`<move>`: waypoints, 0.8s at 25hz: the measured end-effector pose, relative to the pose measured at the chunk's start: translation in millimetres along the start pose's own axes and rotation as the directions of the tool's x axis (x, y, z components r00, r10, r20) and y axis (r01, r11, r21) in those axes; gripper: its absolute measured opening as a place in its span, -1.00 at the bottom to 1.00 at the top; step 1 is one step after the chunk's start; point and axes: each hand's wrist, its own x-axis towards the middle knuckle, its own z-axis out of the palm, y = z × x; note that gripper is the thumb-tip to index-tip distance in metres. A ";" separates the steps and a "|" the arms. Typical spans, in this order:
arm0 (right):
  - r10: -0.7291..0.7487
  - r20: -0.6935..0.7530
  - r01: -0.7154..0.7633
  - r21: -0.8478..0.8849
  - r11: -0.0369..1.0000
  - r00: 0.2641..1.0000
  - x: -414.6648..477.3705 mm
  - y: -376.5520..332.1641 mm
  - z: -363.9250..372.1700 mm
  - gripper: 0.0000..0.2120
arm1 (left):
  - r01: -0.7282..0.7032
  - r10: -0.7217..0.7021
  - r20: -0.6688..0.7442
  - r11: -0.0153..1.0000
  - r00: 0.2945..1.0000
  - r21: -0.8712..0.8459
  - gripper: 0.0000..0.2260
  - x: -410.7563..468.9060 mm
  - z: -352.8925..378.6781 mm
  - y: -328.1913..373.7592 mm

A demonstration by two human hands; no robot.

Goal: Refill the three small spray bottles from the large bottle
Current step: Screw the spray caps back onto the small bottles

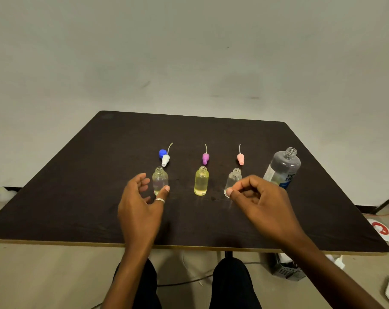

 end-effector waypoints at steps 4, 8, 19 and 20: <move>-0.218 -0.002 0.217 -0.078 0.973 0.976 27.3 -31.5 15.5 -0.94 | 0.048 -0.050 0.104 0.999 0.993 0.015 -0.30 27.8 4.0 -13.5; -0.325 0.065 0.331 -0.200 0.922 0.944 75.4 -48.7 34.1 -0.89 | 0.045 -0.050 0.172 0.998 0.984 0.034 -0.26 40.0 14.8 -21.3; -0.317 0.671 0.734 -0.539 0.413 0.671 214.6 -25.7 133.9 -0.59 | 0.045 -0.041 0.151 0.999 0.988 -0.020 -0.58 40.3 27.9 -31.3; -0.291 0.710 0.761 -0.543 0.355 0.642 218.3 -22.8 140.1 -0.56 | 0.042 -0.038 0.149 0.999 0.988 -0.021 -0.58 40.6 28.1 -32.5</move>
